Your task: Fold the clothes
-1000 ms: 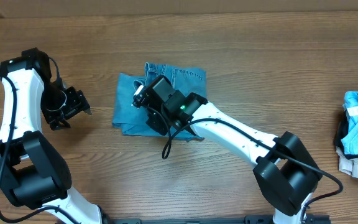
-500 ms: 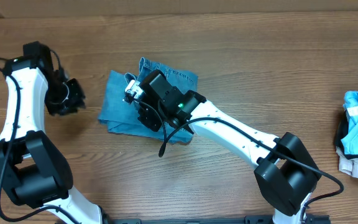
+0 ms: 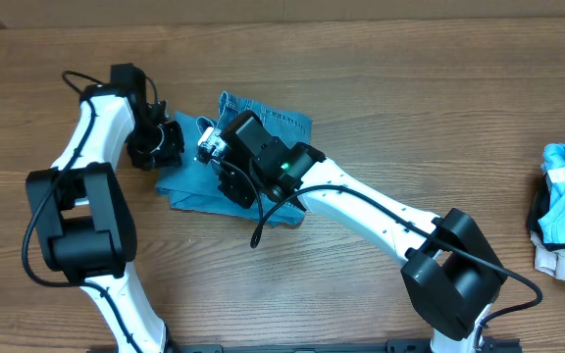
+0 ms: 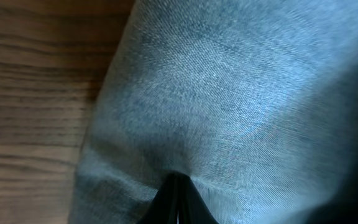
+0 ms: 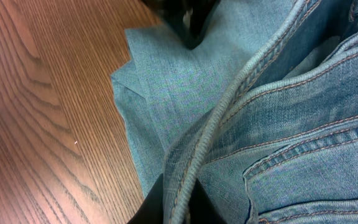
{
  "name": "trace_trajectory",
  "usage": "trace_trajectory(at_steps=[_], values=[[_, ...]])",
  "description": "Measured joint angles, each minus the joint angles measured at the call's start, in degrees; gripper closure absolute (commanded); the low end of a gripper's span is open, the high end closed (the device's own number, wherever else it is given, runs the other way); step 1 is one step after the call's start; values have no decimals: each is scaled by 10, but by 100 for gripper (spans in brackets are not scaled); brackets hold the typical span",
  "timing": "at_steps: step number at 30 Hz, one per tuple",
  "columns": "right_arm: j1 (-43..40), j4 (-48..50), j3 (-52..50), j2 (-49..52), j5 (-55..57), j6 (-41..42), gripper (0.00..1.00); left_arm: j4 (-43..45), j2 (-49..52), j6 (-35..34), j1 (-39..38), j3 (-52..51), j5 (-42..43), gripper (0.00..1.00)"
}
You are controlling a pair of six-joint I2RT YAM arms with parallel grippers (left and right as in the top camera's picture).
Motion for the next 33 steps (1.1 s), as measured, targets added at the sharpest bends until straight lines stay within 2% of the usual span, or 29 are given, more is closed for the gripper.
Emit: trace_trajectory(at_steps=[8,14,24,29,33], values=[[0,-4,8,-3,-5,0,96,-19,52,1,0,25,-10,96],[0,-6,87,-9,-52,0,96,-22,54,1,-5,28,-15,96],[22,35,92,-13,-98,0,96,-26,54,1,-10,30,-26,96],[23,40,92,-11,-100,0,95,-41,56,1,-12,36,-22,82],[23,49,92,-9,-102,0,95,-75,47,-4,-18,26,-31,80]])
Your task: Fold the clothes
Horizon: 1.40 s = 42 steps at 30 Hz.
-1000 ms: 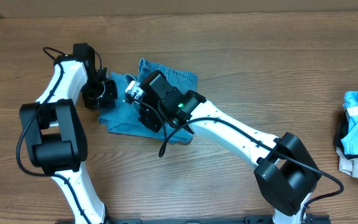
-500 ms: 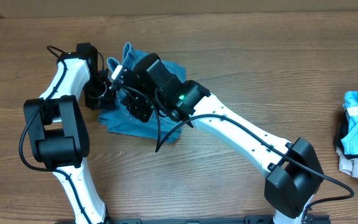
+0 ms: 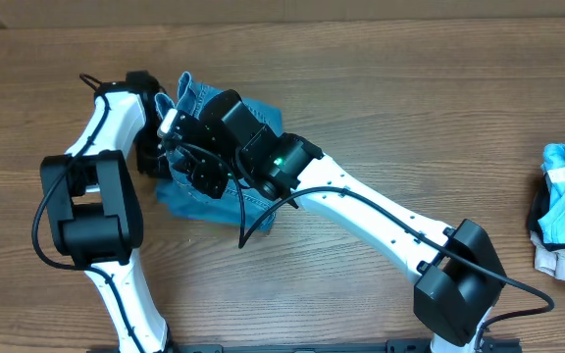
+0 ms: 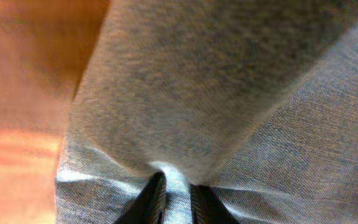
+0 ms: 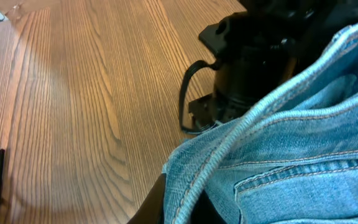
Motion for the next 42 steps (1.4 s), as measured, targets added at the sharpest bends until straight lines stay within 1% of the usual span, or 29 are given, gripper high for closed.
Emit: trace_trajectory(at_steps=[4,7,8,10,11,14,16,17,22,24,29,30,32,33,35,36,38,42], values=[[0,3,0,1,-3,0,95,-34,-30,-35,-1,-17,-39,77],[0,3,0,1,-3,0,95,-33,-74,-54,0,-18,-50,62],[0,4,0,1,-4,0,95,-31,-90,-59,3,-18,-54,60],[0,6,2,1,-4,0,95,-33,-114,-63,10,-18,-60,61],[0,7,2,1,-5,0,95,-36,-118,-63,12,-18,-62,63],[0,3,3,1,-8,0,95,-51,-119,-77,12,-18,-75,63],[0,-1,3,2,-8,0,95,-62,-119,-99,16,-18,-90,71],[1,-2,3,3,-8,0,95,-68,-119,-127,21,-18,-104,71],[1,-6,3,12,-7,0,95,-78,-125,-210,55,-18,-161,66],[1,-6,3,13,-7,0,95,-74,-126,-224,74,-18,-171,64],[1,2,3,23,-9,0,95,-72,-126,-229,132,-18,-176,64],[1,6,3,28,-11,0,91,-72,-126,-229,139,-18,-177,64],[1,19,3,47,-23,-1,75,-71,-126,-225,151,-18,-178,64],[1,28,3,54,-31,0,51,-70,-126,-224,151,-18,-178,64],[3,38,3,67,-57,0,42,-66,-126,-223,150,-18,-178,64],[5,41,3,70,-74,0,32,-65,-126,-223,150,-18,-178,64],[7,38,4,71,-100,-3,28,-63,-126,-223,150,-18,-177,64],[7,31,5,71,-101,-1,28,-63,-126,-210,150,-18,-169,65]])
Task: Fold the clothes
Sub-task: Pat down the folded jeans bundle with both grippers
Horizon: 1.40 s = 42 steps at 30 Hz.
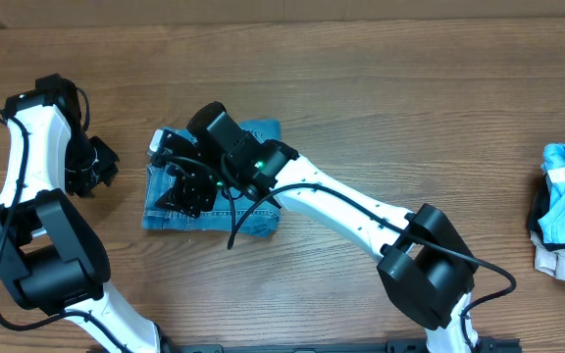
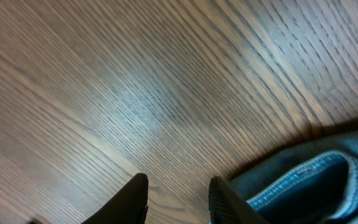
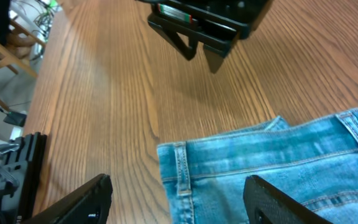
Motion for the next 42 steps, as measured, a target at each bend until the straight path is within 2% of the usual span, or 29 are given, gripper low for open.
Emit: trace_trajectory(at_steps=[3,4,7,8,9,10,12,14,17,20,25,31,38,39,42], values=[[-18,-40,1,-5,37,0,26,-9,0,49,0,5,55,66],[-29,-66,2,-11,49,-1,30,-15,0,59,0,11,69,66],[-97,-187,5,-71,84,6,60,-35,-18,115,-6,56,152,65],[-124,-233,5,-98,90,10,74,-32,-33,140,-17,70,182,65],[-153,-261,8,-119,92,22,81,-29,-49,155,-34,78,204,61],[-174,-282,10,-130,86,37,82,-26,-61,164,-52,82,214,60],[-216,-303,9,-135,34,56,83,-15,-78,184,-106,87,228,61],[-227,-282,-6,-130,-47,64,83,-9,-75,189,-146,87,223,61],[-216,-246,-37,-110,-179,71,83,8,-41,187,-196,86,200,60],[-189,-224,-57,-82,-235,77,83,12,18,187,-207,84,190,60],[-158,-221,-60,17,-265,79,83,5,102,187,-207,79,157,60],[-162,-204,-61,148,-290,104,80,-5,135,187,-207,80,150,59],[-171,-222,-53,161,-307,124,77,-15,136,187,-208,80,136,59],[-177,-243,-48,161,-303,123,77,-19,136,187,-208,80,129,62],[-204,-322,-24,161,-279,112,71,-29,136,186,-208,80,116,60]])
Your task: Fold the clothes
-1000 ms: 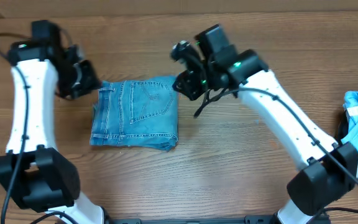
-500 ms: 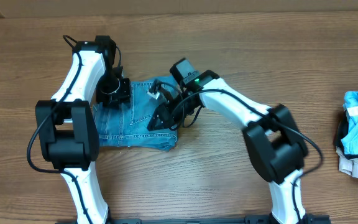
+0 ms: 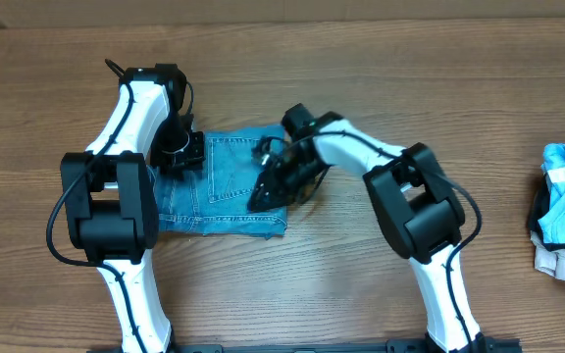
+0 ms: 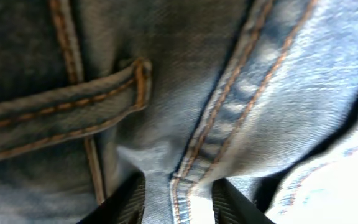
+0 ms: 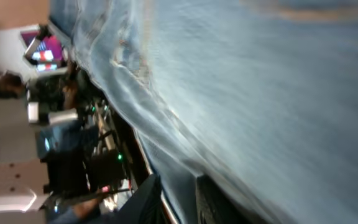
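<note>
The blue jeans (image 3: pixel 219 191) lie folded in a flat rectangle on the wooden table (image 3: pixel 410 88). My left gripper (image 3: pixel 178 154) rests on their upper left part. In the left wrist view its gripper (image 4: pixel 178 202) is open, with a stitched seam (image 4: pixel 229 118) and a belt loop (image 4: pixel 61 106) of the jeans right under the fingers. My right gripper (image 3: pixel 268 191) is at the jeans' right edge. The right wrist view is blurred and filled with denim (image 5: pixel 247 81), and the gripper (image 5: pixel 178 199) has its fingers close together on the fabric's edge.
A heap of other clothes, light blue, dark and white, sits at the table's right edge. Both arms reach in from the near side, and the right arm's elbow (image 3: pixel 415 196) hangs over the table's middle.
My left gripper was open over bare wood left of the jeans and now sits on their upper left. My right gripper was wide open over their left half; now it is narrowed on their right edge.
First both grippers were shut on denim over the half-folded jeans. Then they held that fabric further left. After that the jeans lay folded and both grippers were open, the left one away on bare table. Now both are back at the folded jeans.
</note>
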{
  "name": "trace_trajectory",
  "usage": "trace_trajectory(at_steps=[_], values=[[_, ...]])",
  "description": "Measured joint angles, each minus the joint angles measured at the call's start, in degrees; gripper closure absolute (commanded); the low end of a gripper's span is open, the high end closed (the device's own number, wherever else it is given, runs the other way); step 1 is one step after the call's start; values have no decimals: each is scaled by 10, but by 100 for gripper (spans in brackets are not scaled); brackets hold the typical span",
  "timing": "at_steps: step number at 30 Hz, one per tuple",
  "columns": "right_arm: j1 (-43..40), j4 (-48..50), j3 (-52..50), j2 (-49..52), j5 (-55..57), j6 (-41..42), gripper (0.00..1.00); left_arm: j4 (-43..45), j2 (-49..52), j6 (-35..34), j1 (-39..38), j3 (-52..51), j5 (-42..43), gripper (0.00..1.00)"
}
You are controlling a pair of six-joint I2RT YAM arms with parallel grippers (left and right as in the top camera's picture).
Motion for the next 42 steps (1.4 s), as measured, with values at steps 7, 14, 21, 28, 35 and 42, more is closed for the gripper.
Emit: trace_trajectory(at_steps=[7,14,21,28,35,42], values=[[-37,-64,33,-80,181,-5,67,-35,5,-19,0,0,-16,60],[-62,-113,48,-254,312,7,67,-115,6,-53,-9,-32,-28,74],[-67,-194,48,-277,321,8,86,-102,-10,-53,-23,49,-65,64],[55,-166,38,-277,366,12,89,53,-123,16,-23,146,-76,37],[142,33,-108,-277,383,100,90,86,-15,66,-21,146,-94,34],[146,196,-250,-276,382,180,86,109,72,74,-4,146,-116,28]])
